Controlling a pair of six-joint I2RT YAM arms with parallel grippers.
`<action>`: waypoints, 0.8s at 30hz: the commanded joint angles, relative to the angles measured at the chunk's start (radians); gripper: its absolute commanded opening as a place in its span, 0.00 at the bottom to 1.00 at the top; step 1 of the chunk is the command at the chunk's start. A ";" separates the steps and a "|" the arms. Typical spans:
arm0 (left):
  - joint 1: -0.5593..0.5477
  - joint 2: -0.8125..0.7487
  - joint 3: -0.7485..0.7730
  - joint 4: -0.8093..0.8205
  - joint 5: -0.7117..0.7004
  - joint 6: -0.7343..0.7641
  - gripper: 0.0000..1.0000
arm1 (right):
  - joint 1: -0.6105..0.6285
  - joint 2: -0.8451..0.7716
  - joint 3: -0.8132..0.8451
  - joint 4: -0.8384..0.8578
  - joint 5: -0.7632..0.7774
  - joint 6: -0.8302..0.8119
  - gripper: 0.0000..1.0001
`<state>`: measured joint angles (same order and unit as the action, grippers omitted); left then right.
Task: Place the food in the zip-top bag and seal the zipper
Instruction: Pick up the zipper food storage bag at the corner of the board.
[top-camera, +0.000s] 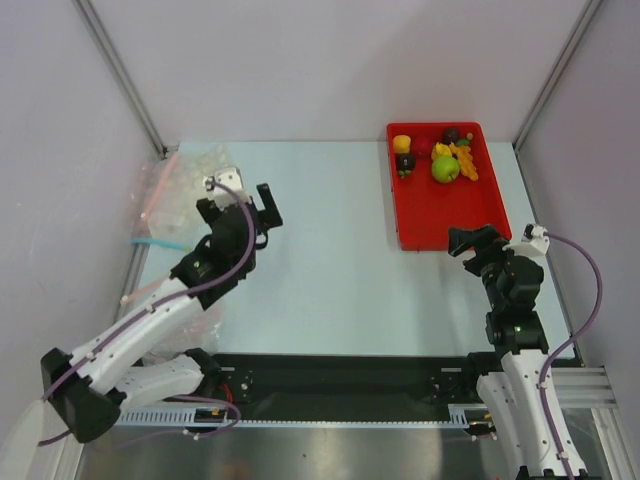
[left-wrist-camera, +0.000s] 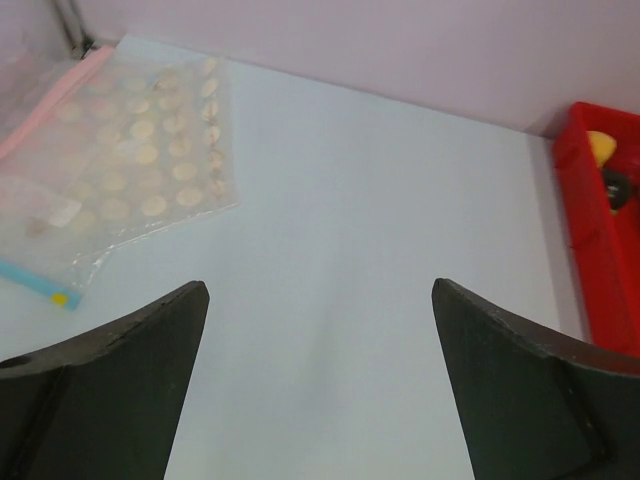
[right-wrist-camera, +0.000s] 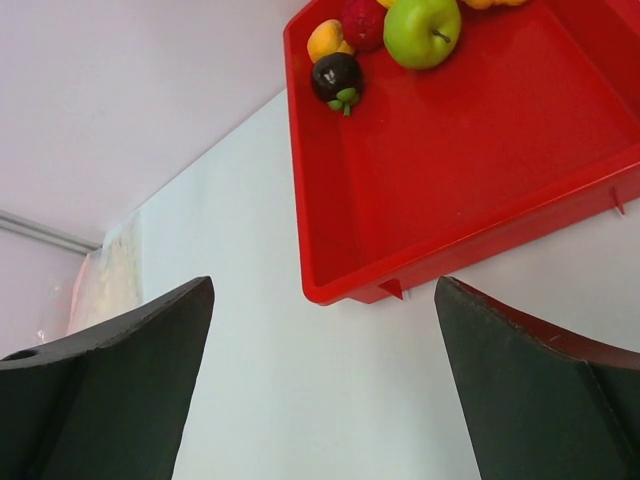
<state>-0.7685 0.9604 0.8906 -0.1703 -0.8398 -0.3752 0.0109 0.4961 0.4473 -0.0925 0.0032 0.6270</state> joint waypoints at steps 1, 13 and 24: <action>0.135 0.130 0.114 -0.149 0.106 -0.051 1.00 | -0.003 0.001 -0.010 0.069 -0.069 -0.024 1.00; 0.416 0.716 0.522 -0.300 0.142 0.032 0.98 | -0.003 0.047 -0.013 0.119 -0.144 -0.009 1.00; 0.501 1.149 0.955 -0.525 0.157 0.055 0.96 | -0.003 0.052 -0.021 0.129 -0.158 0.002 1.00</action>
<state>-0.3084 2.0796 1.7737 -0.6174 -0.6971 -0.3374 0.0105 0.5476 0.4244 -0.0162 -0.1314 0.6212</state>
